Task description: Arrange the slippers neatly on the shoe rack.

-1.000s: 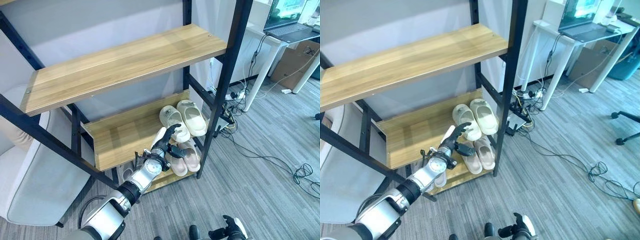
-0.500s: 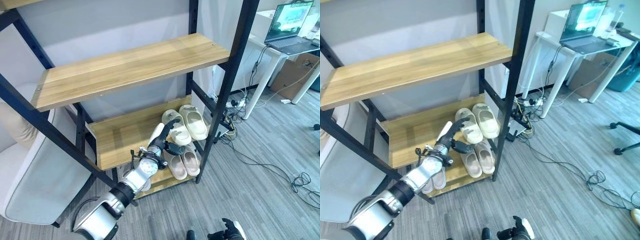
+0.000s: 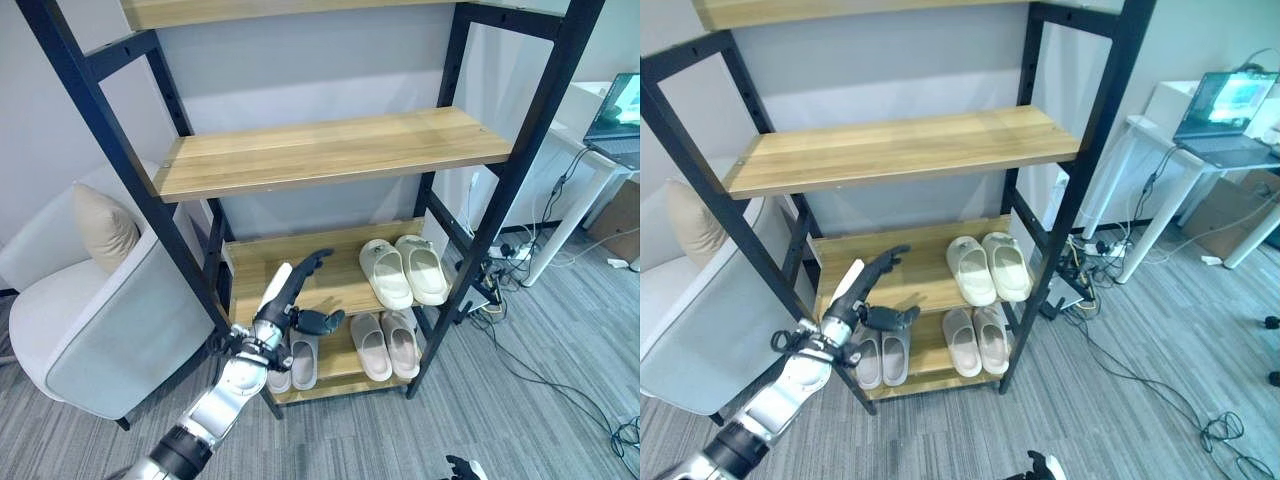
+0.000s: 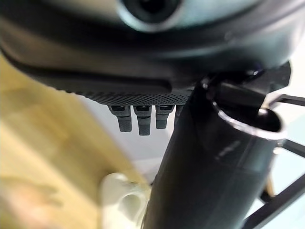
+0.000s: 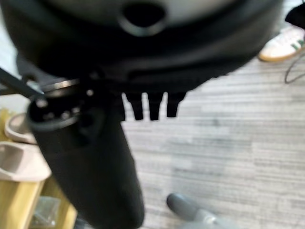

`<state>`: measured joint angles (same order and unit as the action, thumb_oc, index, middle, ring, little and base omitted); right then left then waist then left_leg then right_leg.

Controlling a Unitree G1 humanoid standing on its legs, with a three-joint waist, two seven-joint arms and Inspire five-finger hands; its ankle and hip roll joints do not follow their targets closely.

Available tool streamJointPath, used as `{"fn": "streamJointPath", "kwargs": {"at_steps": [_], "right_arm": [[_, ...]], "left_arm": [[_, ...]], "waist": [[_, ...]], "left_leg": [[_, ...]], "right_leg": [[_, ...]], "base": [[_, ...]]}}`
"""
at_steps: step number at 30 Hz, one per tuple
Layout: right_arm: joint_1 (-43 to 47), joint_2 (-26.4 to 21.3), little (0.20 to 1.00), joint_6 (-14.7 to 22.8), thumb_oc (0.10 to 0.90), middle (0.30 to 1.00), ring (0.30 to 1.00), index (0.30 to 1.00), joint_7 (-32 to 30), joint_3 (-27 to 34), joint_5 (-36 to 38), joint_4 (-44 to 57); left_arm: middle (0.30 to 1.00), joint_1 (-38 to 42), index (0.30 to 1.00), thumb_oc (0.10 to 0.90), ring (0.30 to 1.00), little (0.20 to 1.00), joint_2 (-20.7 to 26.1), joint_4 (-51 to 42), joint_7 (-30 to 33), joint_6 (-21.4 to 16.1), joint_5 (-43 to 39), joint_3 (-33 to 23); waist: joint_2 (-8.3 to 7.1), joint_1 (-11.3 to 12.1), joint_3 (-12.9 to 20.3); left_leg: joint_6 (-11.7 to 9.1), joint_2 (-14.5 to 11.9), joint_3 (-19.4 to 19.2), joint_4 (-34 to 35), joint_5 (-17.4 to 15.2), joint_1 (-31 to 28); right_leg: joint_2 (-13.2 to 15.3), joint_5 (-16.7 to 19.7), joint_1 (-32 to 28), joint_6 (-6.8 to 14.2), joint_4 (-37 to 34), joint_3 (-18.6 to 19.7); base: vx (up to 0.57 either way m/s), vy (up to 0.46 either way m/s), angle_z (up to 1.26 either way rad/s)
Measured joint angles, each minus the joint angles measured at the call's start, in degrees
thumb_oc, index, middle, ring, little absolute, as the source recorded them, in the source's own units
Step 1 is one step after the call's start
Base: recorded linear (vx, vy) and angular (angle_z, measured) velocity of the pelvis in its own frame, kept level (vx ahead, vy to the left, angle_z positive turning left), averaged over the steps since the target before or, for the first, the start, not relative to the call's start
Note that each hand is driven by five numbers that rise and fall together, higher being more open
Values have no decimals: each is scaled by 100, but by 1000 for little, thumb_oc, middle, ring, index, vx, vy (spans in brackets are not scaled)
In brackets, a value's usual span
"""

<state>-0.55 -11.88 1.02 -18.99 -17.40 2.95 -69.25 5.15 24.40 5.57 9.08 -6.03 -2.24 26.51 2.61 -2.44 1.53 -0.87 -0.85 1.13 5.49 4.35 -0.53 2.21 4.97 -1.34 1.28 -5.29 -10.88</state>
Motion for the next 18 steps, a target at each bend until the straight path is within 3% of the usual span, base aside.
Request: {"fn": "streamJointPath", "kwargs": {"at_steps": [5,10,16,18], "right_arm": [[-11,26,900,0,800,900,900,900,5,8,-42,4],[-46,57,900,-11,800,900,900,900,11,174,-43,14],[-101,50,900,-16,800,900,900,900,55,217,-42,0],[-108,42,900,-17,800,900,900,900,134,214,-42,-4]], "left_arm": [[900,-703,900,800,900,900,-49,102,-247,7,-666,-87],[900,-1474,900,800,900,900,-268,114,-521,118,-2006,-585],[900,-1786,900,800,900,900,-264,747,-622,254,-2243,-738],[900,-1754,900,800,900,900,-366,1393,-591,264,-2029,-762]], "waist": [[-44,55,1],[-53,205,-6],[-65,285,-5],[-68,300,-2]], "left_leg": [[-38,4,147,0,26,-53],[-30,-1,222,0,16,-94],[-14,-6,264,0,4,-90],[-14,-8,266,0,4,-89]], "right_leg": [[1,-44,-122,25,0,-152],[-6,-100,-193,45,0,-213],[-12,-114,-208,36,0,-262],[-14,-114,-208,36,0,-262]], "base": [[-11,1,15],[-4,0,6],[-5,2,5],[0,0,0]]}}
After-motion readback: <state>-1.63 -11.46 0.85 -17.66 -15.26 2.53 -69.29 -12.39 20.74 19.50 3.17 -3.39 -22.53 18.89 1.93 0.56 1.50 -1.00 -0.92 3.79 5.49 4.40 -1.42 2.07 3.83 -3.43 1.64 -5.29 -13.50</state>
